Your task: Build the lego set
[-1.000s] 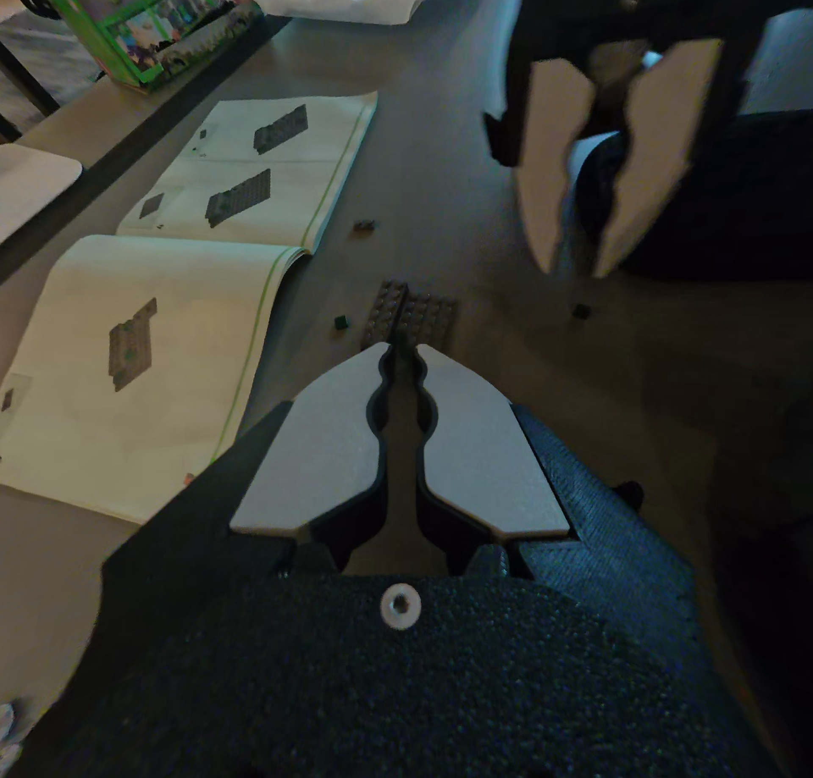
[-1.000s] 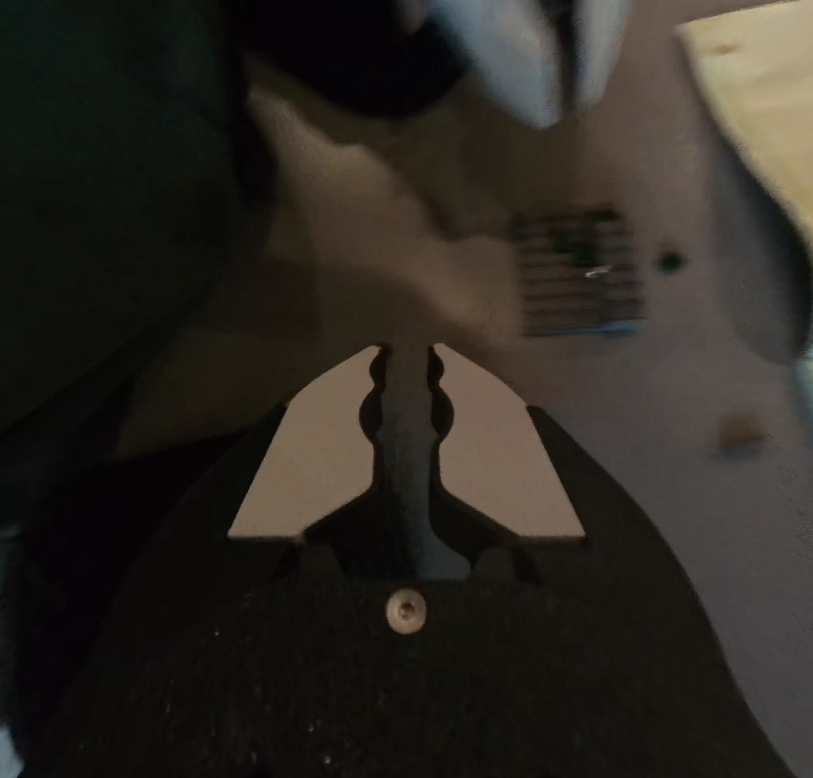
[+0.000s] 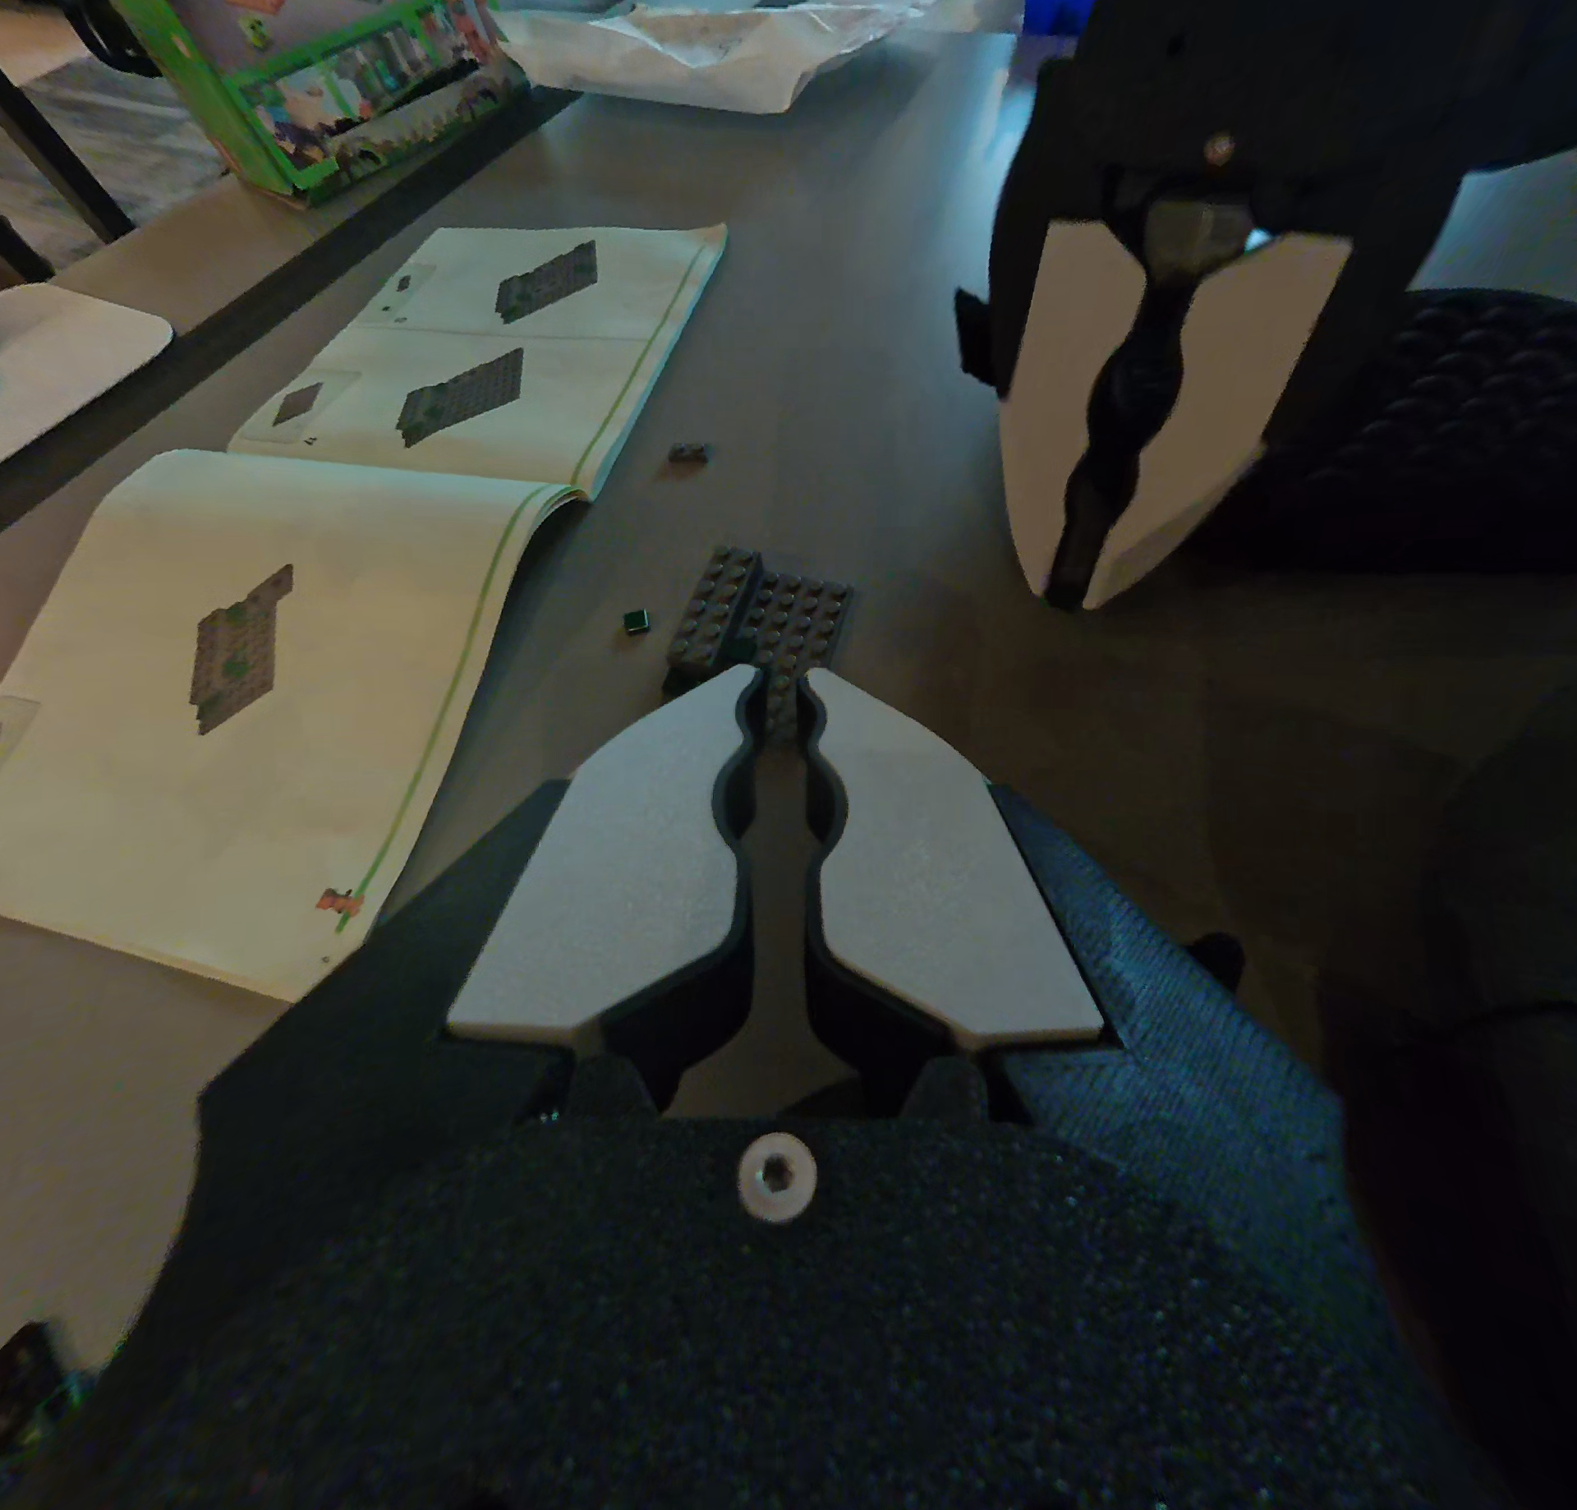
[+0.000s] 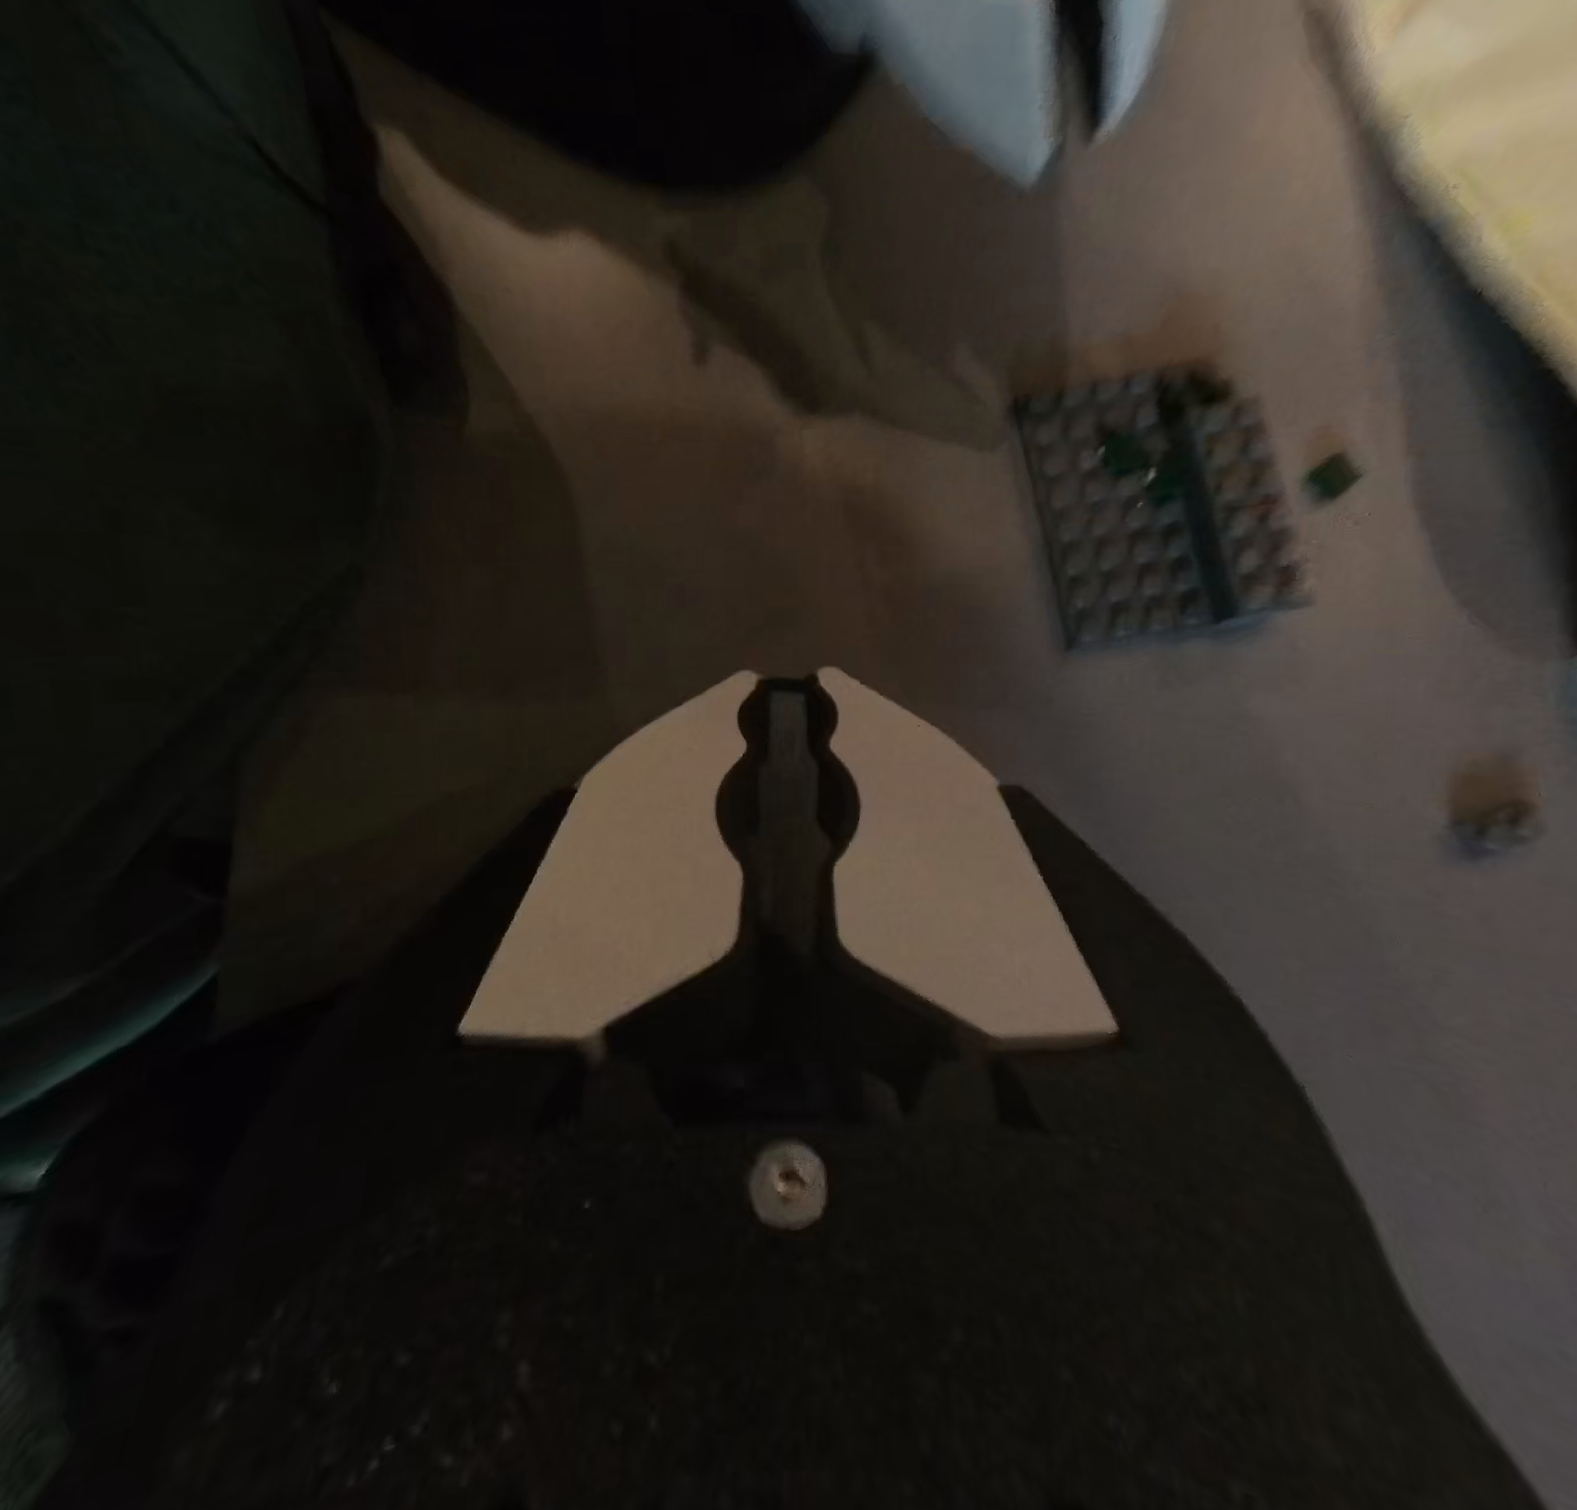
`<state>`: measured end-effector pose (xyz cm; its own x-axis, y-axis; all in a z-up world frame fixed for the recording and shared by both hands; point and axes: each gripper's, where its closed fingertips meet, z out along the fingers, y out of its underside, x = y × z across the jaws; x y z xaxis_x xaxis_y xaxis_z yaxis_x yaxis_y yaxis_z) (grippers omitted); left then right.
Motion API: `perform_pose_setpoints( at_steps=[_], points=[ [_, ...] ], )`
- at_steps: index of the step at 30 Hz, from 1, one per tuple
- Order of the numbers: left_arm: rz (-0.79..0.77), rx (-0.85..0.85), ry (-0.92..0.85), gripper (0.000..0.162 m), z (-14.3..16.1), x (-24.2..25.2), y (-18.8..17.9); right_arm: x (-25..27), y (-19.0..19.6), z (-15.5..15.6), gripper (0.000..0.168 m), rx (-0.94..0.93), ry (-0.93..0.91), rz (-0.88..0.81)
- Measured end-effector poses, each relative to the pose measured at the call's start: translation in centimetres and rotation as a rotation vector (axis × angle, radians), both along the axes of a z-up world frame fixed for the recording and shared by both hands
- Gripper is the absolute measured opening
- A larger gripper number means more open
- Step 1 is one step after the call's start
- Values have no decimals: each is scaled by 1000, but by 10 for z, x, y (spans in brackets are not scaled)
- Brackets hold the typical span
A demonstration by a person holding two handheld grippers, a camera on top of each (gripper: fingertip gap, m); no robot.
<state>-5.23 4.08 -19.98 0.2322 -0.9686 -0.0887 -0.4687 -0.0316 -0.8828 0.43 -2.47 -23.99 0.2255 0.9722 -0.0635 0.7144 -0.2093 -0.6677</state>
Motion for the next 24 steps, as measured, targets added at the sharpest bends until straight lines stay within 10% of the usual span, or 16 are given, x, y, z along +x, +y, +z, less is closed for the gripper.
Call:
perform_pose_setpoints(
  at_steps=[1, 8, 24],
  points=[
    [-4, -4, -4, 7, 0, 0, -1, -3, 3, 8, 8, 12, 63, -6],
    [-81, -121, -109, 8, 13, 11, -16, -21, 28, 65, 8, 166, 390, -41],
    [-298, -1050, -587, 13, 78, 22, -33, -41, 34, 116, 7, 433, 582, 39]
  ],
)
